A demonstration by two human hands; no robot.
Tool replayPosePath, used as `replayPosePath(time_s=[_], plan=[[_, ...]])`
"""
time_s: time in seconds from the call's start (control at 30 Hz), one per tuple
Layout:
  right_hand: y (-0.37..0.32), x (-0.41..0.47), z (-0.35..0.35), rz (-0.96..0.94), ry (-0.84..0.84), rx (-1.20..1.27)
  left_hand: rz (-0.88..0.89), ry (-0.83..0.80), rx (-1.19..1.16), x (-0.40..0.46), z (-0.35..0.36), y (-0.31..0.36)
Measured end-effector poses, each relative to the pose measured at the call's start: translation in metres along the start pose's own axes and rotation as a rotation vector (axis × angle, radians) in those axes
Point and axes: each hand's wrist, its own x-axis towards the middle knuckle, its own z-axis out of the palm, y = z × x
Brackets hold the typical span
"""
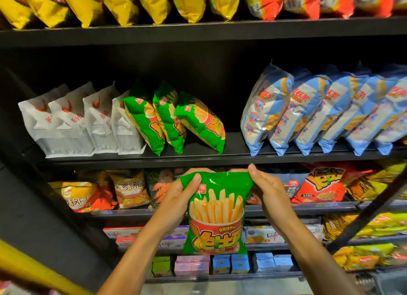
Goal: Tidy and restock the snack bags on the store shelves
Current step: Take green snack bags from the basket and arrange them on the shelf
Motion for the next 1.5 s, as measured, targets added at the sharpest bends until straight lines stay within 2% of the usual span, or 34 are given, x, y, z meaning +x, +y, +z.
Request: replayPosePath(time_s=[0.13,0.2,0.23,0.37,0.47,0.57,0.73,0.8,0.93,1.07,1.17,1.3,1.4,1.5], plan=[[0.024,-0.002,-0.008,0.195,-0.225,-0.050,0.075,0.136,-0.036,0.011,0.012,0.003],[0.032,-0.010,-0.010,0.175,-0.308,-0.204,0.114,0.166,-0.039,0.014,0.021,0.007],[0.034,-0.016,-0.009,0.151,-0.294,-0.221,0.130,0.167,-0.016,0.015,0.026,0.009],[0.033,-0.025,-0.012,0.054,-0.059,-0.057,0.097,0.140,0.016,0.016,0.039,0.009],[0.030,-0.023,-0.017,0.163,0.066,0.054,0.011,0.051,0.035,0.010,0.042,-0.002],[0.033,-0.023,-0.023,0.268,0.083,0.115,-0.029,-0.059,0.048,-0.009,0.060,-0.016],[0.041,-0.020,-0.029,0.349,0.058,0.354,-0.077,-0.050,0.149,-0.015,0.068,-0.027],[0.040,-0.020,-0.033,0.331,0.050,0.362,-0.042,0.032,0.254,-0.017,0.082,-0.022],[0.037,-0.023,-0.040,0.299,0.042,0.334,0.053,0.180,0.233,-0.032,0.103,-0.022],[0.035,-0.025,-0.051,0.199,-0.068,0.175,0.035,0.196,0.255,-0.035,0.109,-0.022],[0.023,-0.026,-0.055,0.073,-0.073,0.090,0.053,0.196,0.193,-0.038,0.118,-0.018],[0.017,-0.035,-0.051,-0.034,-0.032,0.049,0.126,0.340,0.223,-0.037,0.129,-0.028],[0.013,-0.049,-0.058,-0.025,-0.108,0.077,0.128,0.479,0.129,-0.040,0.129,-0.038],[0.008,-0.066,-0.071,-0.032,-0.196,0.138,0.037,0.627,-0.146,-0.041,0.129,-0.042]])
